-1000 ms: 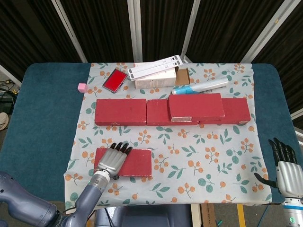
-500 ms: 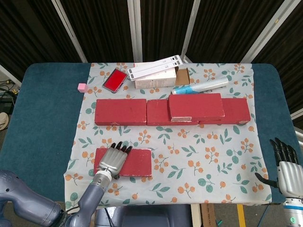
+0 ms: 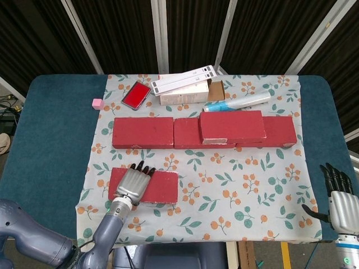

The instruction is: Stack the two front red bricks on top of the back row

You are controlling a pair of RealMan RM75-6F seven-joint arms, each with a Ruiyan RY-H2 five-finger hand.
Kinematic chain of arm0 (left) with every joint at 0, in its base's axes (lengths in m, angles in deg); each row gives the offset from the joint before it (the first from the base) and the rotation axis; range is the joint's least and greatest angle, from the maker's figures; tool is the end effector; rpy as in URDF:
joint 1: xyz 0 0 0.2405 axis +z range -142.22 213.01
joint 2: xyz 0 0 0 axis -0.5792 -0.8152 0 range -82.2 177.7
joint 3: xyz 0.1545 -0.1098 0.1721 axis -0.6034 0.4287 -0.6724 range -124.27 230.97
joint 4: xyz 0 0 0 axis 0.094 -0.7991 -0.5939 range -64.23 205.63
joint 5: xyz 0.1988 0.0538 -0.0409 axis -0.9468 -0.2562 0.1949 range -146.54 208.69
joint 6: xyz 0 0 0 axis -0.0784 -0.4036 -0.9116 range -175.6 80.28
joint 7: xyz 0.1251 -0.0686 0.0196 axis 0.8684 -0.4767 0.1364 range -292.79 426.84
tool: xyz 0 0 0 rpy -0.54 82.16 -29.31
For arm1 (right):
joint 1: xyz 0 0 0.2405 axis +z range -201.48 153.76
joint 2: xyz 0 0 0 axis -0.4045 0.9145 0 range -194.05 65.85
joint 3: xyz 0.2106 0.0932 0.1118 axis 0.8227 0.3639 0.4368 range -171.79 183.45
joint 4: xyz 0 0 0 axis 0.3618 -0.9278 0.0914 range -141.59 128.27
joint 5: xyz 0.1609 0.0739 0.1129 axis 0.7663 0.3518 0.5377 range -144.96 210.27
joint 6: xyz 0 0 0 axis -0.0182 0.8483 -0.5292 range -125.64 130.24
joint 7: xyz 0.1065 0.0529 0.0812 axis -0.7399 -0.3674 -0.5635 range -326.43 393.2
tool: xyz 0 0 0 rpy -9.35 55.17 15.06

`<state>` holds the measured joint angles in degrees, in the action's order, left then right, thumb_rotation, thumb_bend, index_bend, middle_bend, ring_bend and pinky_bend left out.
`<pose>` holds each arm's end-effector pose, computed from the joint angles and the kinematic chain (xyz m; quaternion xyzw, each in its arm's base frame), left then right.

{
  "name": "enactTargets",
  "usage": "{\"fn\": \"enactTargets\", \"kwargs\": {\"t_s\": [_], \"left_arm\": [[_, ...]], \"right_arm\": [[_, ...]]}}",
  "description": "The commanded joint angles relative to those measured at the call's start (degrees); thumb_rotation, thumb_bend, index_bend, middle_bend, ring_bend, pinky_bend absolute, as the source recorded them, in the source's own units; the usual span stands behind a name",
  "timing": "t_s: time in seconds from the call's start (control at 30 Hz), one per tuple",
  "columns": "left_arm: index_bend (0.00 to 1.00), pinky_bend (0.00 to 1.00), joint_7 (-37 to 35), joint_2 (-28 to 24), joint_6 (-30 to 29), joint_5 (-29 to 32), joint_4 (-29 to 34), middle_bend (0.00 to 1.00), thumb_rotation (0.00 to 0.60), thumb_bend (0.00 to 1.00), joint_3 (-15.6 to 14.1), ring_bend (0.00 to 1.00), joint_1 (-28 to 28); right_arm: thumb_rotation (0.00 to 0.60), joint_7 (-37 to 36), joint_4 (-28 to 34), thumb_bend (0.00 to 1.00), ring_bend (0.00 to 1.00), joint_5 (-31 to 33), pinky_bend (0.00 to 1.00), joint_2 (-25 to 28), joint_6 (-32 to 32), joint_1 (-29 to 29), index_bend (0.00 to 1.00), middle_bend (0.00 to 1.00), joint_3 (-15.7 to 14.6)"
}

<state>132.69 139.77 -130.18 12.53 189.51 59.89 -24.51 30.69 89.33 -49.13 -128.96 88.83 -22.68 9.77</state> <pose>-0.0628 0.2586 -0.0273 -0.8103 -0.3469 -0.1621 0.4436 -0.3152 -0.1635 0.1587 0.5265 -0.4441 0.4064 0.6003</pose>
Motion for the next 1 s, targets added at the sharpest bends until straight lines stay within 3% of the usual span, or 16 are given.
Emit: {"fn": "enactTargets", "kwargs": {"t_s": [0.03, 0.37, 0.6, 0.83, 1.0], "left_arm": [[0.34, 0.21, -1.5, -0.9, 0.8, -1.9, -0.1, 0.39, 0.6, 0.02, 0.5, 0.11, 0.3], [0.33, 0.3, -3.7, -5.2, 1.2, -5.9, 2.9, 0.39, 0.6, 0.02, 1.7, 0.31, 0.7], [0.31, 0.3, -3.8, -7.6, 1.4, -3.9, 3.4, 0.4, 0.6, 0.02, 4.6, 0.33, -0.3], [0.31, 0.28, 0.1, -10.5, 1.4, -3.1, -0.2, 0.42, 0.6, 0.02, 9.8, 0.31, -4.8], [0.31, 0.27, 1.0, -11.3, 8.0, 7.1, -6.5, 0.41, 0.6, 0.02, 15.7, 0.31, -8.9]], "right_arm": [[0.6, 0.1, -0.1, 0.15, 0.0, 0.1, 0.0, -0.2, 0.1, -0.1, 0.0, 0.0, 0.2], [0.6, 0.8, -0.2, 0.15, 0.0, 0.0, 0.0, -0.6, -0.1, 0.1, 0.0, 0.0, 0.3], [0.6, 0.5, -0.6, 0.15, 0.0, 0.5, 0.0, -0.7, 0.0, -0.1, 0.0, 0.0, 0.8], [0.6, 0.9, -1.1, 0.15, 0.0, 1.4, 0.0, -0.9, -0.8, 0.1, 0.0, 0.0, 1.1], [0.6, 1.3, -1.7, 0.15, 0.0, 3.1, 0.0, -1.2, -1.9, 0.4, 0.0, 0.0, 1.6]]}}
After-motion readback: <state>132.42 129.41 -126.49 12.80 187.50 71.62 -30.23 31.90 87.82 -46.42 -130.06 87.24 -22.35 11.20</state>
